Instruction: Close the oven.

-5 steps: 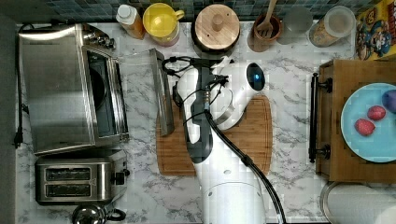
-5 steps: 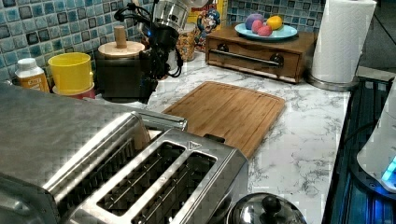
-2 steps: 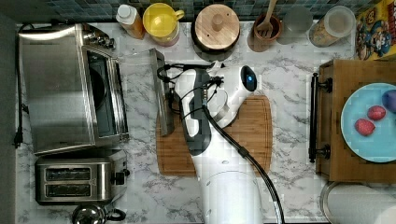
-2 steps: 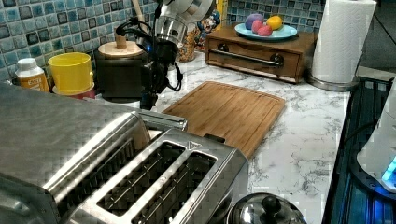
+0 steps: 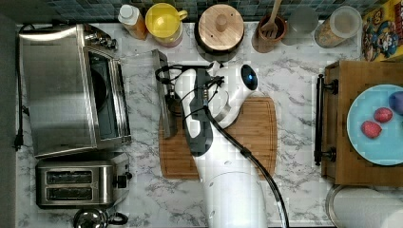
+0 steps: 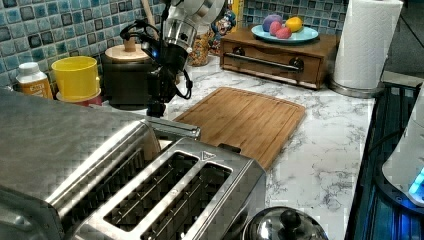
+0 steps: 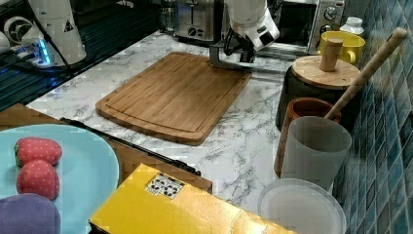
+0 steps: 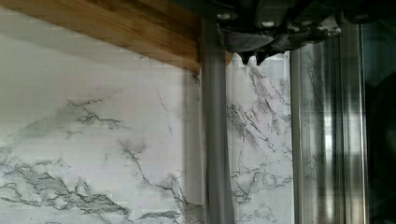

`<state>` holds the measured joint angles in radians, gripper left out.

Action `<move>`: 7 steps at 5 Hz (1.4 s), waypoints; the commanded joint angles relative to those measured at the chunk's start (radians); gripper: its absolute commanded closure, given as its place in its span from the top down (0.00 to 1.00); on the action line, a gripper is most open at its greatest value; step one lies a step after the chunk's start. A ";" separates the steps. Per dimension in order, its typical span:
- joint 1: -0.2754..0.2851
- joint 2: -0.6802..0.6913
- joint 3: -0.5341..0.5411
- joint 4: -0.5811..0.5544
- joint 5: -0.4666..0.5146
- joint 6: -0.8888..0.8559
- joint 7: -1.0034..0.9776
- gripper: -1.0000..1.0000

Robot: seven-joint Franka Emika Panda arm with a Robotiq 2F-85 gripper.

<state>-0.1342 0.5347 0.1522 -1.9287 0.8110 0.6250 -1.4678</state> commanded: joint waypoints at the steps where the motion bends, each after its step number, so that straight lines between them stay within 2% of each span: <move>1: 0.015 0.064 0.050 0.224 0.005 -0.125 0.010 0.00; 3: 0.025 0.003 0.088 0.210 0.037 -0.131 0.008 0.00; 4: 0.058 -0.016 0.100 0.244 0.029 -0.198 0.041 0.00; 5: 0.072 -0.072 0.135 0.238 0.015 -0.167 0.062 0.00; 7: 0.199 -0.145 0.144 0.252 -0.137 -0.103 0.158 0.00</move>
<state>-0.1242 0.5493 0.1758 -1.8115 0.6831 0.5293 -1.3838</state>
